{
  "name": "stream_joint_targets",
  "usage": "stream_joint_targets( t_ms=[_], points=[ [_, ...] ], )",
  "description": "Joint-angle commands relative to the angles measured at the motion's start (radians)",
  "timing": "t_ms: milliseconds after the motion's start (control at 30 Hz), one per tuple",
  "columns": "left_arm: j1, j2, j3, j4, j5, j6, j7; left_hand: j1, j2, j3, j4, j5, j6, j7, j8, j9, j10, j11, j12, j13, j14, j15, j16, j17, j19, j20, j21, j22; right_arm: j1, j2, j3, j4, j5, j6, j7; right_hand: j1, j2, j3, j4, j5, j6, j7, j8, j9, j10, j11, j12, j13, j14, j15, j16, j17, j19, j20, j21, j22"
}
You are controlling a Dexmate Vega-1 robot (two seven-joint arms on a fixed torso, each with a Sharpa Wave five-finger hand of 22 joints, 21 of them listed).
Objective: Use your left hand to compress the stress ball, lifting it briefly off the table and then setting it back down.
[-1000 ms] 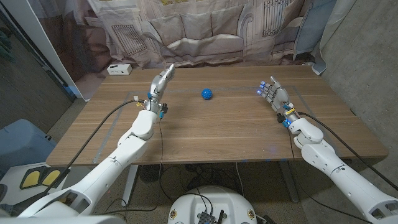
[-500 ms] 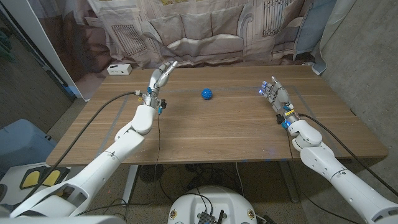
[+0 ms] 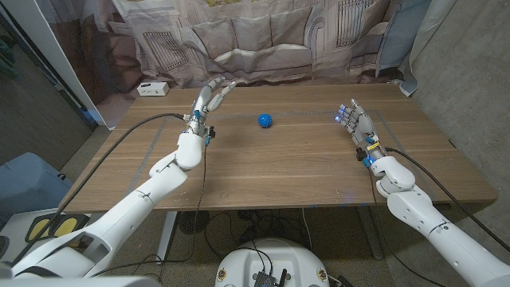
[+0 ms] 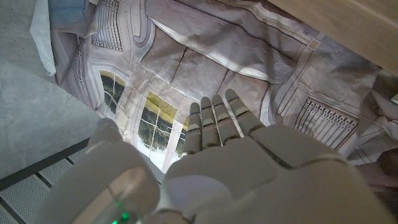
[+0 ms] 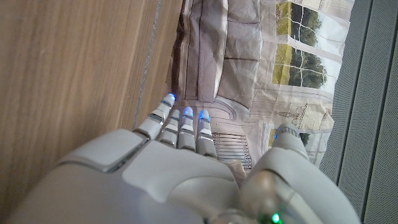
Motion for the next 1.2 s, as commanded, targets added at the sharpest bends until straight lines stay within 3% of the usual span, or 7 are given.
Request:
stream_joint_targets(
  t_ms=[33, 367, 400, 1200],
  points=[
    [0.004, 0.017, 0.021, -0.04, 0.071, 0.068, 0.048, 0.011, 0.002, 0.002, -0.005, 0.002, 0.008, -0.004, 0.002, 0.004, 0.005, 0.0, -0.002, 0.002, 0.011, -0.003, -0.007, 0.004, 0.008, 0.0, -0.002, 0.003, -0.032, -0.012, 0.011, -0.035, -0.003, -0.006, -0.022, 0.011, 0.001, 0.001, -0.002, 0.002, 0.003, 0.005, -0.002, 0.005, 0.009, 0.001, 0.001, 0.001, 0.006, 0.003, -0.004, 0.003, 0.01, 0.002, 0.001, 0.001],
    [-0.023, 0.023, 0.04, -0.038, 0.067, 0.109, 0.011, 0.024, 0.005, 0.007, -0.012, 0.001, 0.008, -0.007, -0.001, 0.004, 0.007, -0.002, -0.004, 0.002, 0.013, -0.005, -0.01, 0.003, 0.01, 0.003, -0.007, 0.003, -0.051, -0.012, 0.017, -0.045, 0.004, -0.013, -0.035, 0.011, 0.001, 0.001, -0.002, 0.002, 0.003, 0.005, -0.003, 0.005, 0.01, 0.002, 0.0, 0.001, 0.007, 0.004, -0.005, 0.003, 0.01, 0.004, 0.001, 0.001],
    [-0.024, 0.023, 0.042, -0.043, 0.07, 0.119, 0.011, 0.029, 0.005, 0.01, -0.015, 0.001, 0.007, -0.009, -0.002, 0.004, 0.006, -0.013, -0.006, 0.002, 0.013, -0.005, -0.012, 0.003, 0.008, 0.004, -0.01, 0.003, -0.052, -0.01, 0.018, -0.045, 0.009, -0.012, -0.032, 0.011, 0.001, 0.001, -0.002, 0.001, 0.004, 0.004, -0.002, 0.005, 0.01, 0.002, 0.0, 0.001, 0.007, 0.004, -0.005, 0.003, 0.01, 0.004, 0.001, 0.001],
    [-0.097, 0.036, 0.095, -0.073, 0.118, 0.238, -0.054, 0.073, 0.008, 0.026, -0.041, -0.001, 0.006, -0.014, -0.008, 0.005, 0.005, -0.006, -0.015, 0.003, 0.006, -0.003, -0.023, 0.003, -0.005, 0.004, -0.033, 0.003, -0.071, -0.004, 0.031, -0.05, 0.019, 0.002, -0.036, 0.01, 0.003, -0.001, -0.002, 0.001, 0.012, 0.004, -0.001, 0.005, 0.018, -0.003, 0.0, 0.002, 0.014, -0.004, -0.005, 0.004, 0.017, -0.004, 0.001, 0.001]
  ],
)
